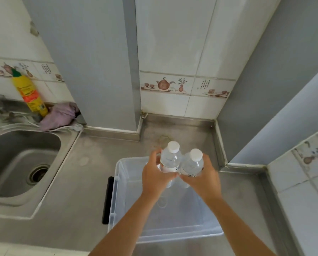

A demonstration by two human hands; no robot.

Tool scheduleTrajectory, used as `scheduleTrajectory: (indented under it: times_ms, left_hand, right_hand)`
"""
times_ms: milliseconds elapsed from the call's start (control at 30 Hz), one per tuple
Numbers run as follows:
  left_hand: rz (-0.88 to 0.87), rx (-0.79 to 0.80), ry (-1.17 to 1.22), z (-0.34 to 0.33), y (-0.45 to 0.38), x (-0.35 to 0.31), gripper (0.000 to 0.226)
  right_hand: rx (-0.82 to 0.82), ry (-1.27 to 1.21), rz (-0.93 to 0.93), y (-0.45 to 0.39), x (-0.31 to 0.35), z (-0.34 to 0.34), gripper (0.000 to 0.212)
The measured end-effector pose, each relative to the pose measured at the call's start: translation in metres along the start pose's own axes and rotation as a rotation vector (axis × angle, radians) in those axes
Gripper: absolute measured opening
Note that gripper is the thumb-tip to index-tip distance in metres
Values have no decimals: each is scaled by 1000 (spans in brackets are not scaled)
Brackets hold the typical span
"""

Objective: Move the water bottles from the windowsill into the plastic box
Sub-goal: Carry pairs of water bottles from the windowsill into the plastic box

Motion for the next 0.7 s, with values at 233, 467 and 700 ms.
scheduleTrajectory:
  times_ms: [233,467,700]
  left_hand:
    - [-42,0,31,-10,-2,16,79]
    - [-80,135,-55,-11,-6,14,83]
    - [-107,150,-199,-6,3,7,89]
  right_hand:
    - [-115,120,65,-5,-6,-3,81]
    - [-26,93,-63,-17,-15,-2,83]
    - [1,116,-62,-5,-11,3,77]
Point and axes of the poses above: each hand's wrist, its own y-axis away from the middle knuckle, its own z-axis out of the back of the hand, x = y × z, the point moved 4 cm from there along -y, towards the middle knuckle, and after that the axes turned 10 degrees about -z, right-handed, at the moved point
